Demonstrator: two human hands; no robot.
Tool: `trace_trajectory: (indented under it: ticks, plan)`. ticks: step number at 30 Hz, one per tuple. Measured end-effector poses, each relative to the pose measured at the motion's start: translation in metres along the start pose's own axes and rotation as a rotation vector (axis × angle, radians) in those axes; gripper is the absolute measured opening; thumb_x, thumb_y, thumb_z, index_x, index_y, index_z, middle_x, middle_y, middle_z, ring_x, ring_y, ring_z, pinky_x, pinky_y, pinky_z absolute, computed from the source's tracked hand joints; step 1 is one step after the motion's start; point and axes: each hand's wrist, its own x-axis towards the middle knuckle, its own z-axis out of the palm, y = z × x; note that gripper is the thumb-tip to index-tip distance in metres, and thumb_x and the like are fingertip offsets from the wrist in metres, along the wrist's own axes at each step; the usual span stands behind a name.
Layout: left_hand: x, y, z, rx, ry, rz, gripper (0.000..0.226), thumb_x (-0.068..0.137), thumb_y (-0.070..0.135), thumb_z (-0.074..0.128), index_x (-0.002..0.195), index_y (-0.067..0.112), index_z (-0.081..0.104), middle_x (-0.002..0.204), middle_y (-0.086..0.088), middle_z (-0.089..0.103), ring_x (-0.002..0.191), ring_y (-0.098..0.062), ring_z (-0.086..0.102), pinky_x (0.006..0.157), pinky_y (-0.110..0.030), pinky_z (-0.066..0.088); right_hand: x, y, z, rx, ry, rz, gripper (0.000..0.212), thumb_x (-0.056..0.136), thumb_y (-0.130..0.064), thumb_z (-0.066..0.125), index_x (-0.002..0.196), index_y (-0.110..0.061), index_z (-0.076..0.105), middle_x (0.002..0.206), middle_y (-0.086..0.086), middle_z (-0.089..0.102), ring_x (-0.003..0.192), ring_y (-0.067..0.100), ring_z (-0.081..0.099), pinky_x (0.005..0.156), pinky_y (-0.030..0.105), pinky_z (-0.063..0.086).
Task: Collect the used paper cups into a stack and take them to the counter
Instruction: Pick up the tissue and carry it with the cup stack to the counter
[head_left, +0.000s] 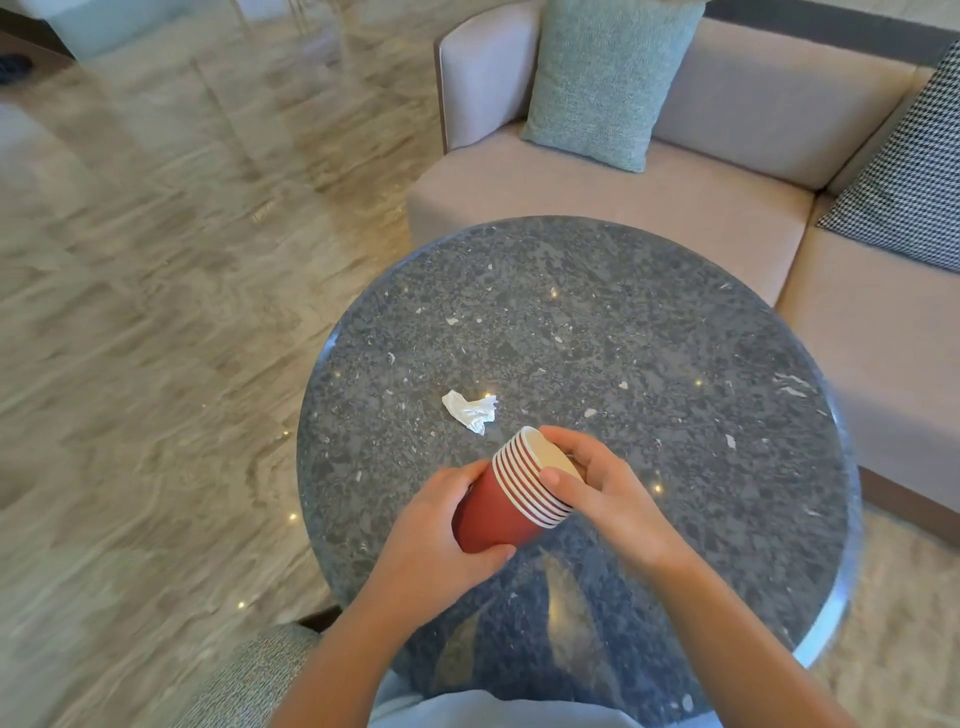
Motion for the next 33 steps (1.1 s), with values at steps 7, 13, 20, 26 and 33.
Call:
trace_trajectory:
  ticks: [7, 13, 20, 26, 33]
  plan:
    - [0.005, -0.004, -0.002, -0.024, -0.053, 0.004, 0.066, 0.067, 0.036, 0.076, 0.118, 0.049, 0.035, 0.106, 0.033, 0.043, 0.102, 0.014, 0.045, 0.076, -0.009, 0.044, -0.004, 0.001, 0.004, 0.028, 0.053, 0.000, 0.058, 0.063, -0.054, 0.068, 0.115, -0.033, 0.052, 0.115, -0.010, 0.062, 0.102, 0.000, 0.059, 0.078, 0.017, 0.050]
    - [0.026, -0.012, -0.007, -0.033, -0.137, 0.066, 0.070, 0.067, 0.037, 0.076, 0.127, 0.036, 0.041, 0.109, 0.028, 0.044, 0.104, 0.007, 0.048, 0.084, -0.012, 0.043, 0.000, -0.002, 0.005, 0.017, 0.168, 0.007, 0.064, 0.059, -0.050, 0.065, 0.118, -0.028, 0.050, 0.119, -0.004, 0.059, 0.110, 0.010, 0.056, 0.093, 0.029, 0.045]
    - [0.069, -0.049, -0.058, -0.113, -0.188, 0.087, 0.063, 0.066, 0.033, 0.078, 0.111, 0.052, 0.038, 0.108, 0.027, 0.048, 0.102, 0.014, 0.049, 0.078, -0.004, 0.043, 0.031, -0.010, 0.047, 0.071, 0.431, -0.076, 0.036, 0.080, -0.039, 0.053, 0.113, -0.024, 0.052, 0.109, -0.010, 0.061, 0.097, -0.009, 0.057, 0.080, 0.010, 0.045]
    - [0.113, -0.109, -0.126, -0.209, -0.135, 0.005, 0.062, 0.062, 0.022, 0.083, 0.101, 0.051, 0.044, 0.108, 0.019, 0.057, 0.099, -0.003, 0.060, 0.077, -0.011, 0.048, 0.083, 0.005, 0.097, 0.033, 0.698, 0.010, 0.018, 0.089, -0.020, 0.053, 0.105, -0.028, 0.056, 0.110, -0.008, 0.062, 0.100, 0.002, 0.058, 0.080, 0.007, 0.043]
    - [0.148, -0.145, -0.182, -0.262, -0.102, -0.022, 0.057, 0.055, 0.032, 0.078, 0.100, 0.048, 0.047, 0.103, 0.019, 0.059, 0.095, 0.001, 0.060, 0.078, -0.023, 0.049, 0.130, 0.037, 0.135, -0.189, 0.891, 0.175, 0.025, 0.085, -0.025, 0.061, 0.109, -0.022, 0.057, 0.108, -0.007, 0.055, 0.078, -0.012, 0.055, 0.064, 0.009, 0.042]
